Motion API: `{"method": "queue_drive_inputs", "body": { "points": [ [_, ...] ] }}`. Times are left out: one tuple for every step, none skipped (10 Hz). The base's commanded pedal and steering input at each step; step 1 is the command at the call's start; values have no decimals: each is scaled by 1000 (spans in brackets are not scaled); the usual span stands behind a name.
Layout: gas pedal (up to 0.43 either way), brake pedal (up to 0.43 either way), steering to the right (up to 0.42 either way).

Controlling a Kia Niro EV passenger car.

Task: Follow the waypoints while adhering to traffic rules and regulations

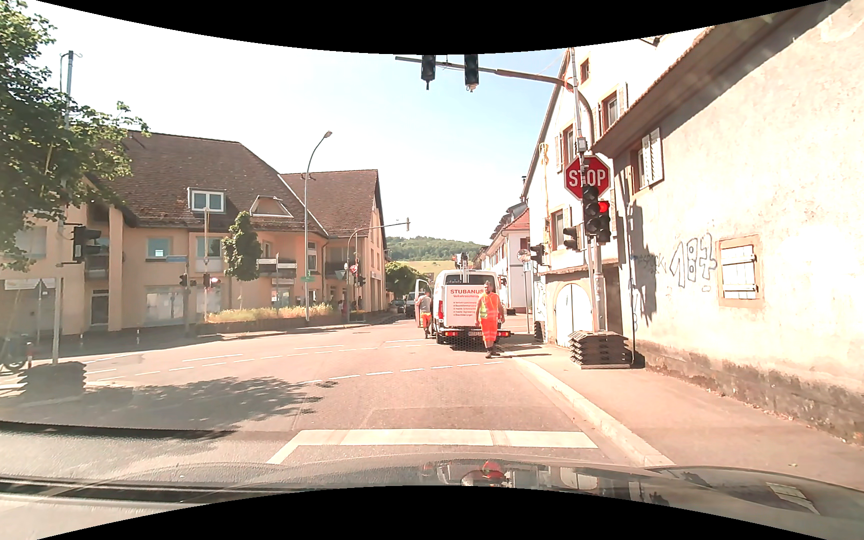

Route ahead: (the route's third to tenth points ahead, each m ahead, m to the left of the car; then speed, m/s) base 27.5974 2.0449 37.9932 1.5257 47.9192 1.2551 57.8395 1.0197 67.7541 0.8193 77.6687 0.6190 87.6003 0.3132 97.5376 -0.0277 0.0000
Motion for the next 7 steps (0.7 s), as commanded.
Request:
{"method": "queue_drive_inputs", "body": {
  "points": [
    [0, 262, -6],
    [0, 262, -6],
    [0, 268, -6],
    [0, 262, -6],
    [0, 262, -6],
    [0, 262, -6],
    [0, 262, -6]
  ]
}}
